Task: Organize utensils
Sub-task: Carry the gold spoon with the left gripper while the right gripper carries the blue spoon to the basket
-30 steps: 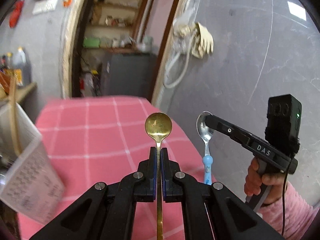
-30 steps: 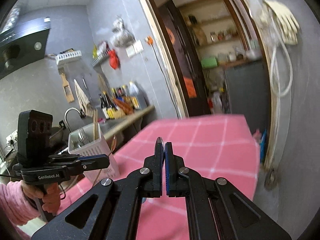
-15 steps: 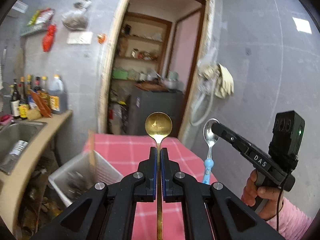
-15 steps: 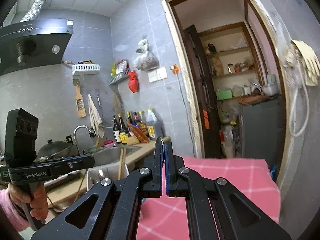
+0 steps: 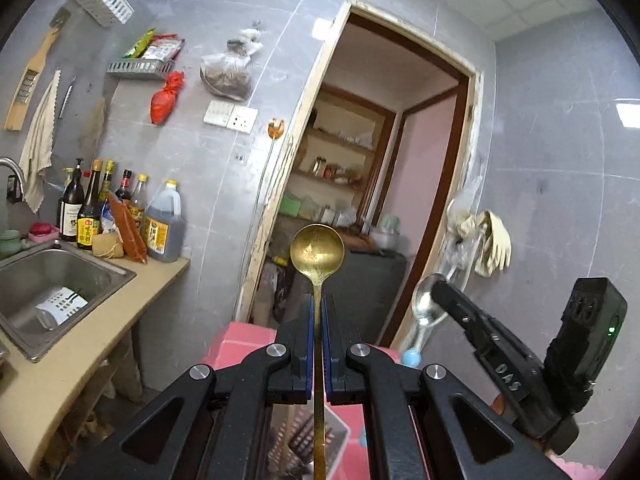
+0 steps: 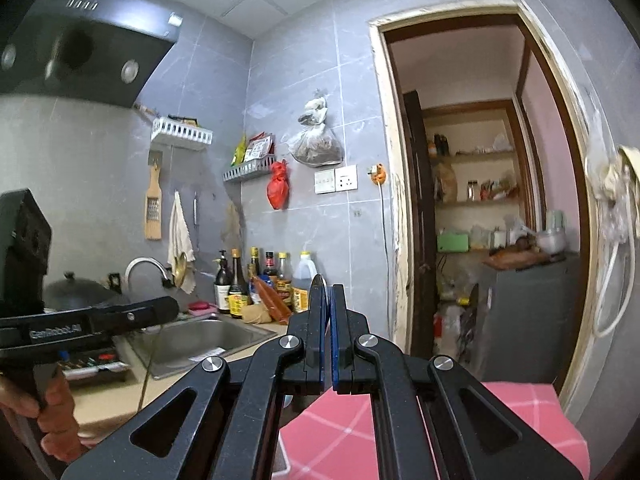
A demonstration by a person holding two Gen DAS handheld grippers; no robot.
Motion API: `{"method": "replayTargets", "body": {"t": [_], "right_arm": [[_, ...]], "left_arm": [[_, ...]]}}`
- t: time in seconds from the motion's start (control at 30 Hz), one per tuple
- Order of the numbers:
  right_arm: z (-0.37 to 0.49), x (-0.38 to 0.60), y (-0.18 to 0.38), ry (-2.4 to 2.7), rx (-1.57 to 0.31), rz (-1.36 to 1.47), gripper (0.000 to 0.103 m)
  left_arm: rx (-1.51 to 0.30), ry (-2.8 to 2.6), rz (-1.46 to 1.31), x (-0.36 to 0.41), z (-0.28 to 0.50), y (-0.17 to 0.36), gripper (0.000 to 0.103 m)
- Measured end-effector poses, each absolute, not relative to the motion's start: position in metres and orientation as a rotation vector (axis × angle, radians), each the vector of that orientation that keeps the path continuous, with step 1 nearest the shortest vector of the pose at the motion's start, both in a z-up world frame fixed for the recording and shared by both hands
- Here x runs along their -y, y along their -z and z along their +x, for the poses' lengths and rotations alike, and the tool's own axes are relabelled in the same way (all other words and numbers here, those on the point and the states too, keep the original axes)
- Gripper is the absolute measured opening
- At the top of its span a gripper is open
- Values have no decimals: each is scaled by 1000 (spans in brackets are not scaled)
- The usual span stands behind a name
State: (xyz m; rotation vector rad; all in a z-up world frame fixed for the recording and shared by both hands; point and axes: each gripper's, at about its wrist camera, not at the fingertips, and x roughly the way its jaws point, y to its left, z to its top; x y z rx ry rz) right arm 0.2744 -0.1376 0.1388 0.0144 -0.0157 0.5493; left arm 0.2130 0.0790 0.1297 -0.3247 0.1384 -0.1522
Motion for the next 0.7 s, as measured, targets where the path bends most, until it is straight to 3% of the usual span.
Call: {"method": "replayTargets", "body": {"t": [0.7], "right_arm": [[256,100,-116,-501,125,-163,3]], "left_arm": [[-21,189,-333,-78,225,-88,4]]}}
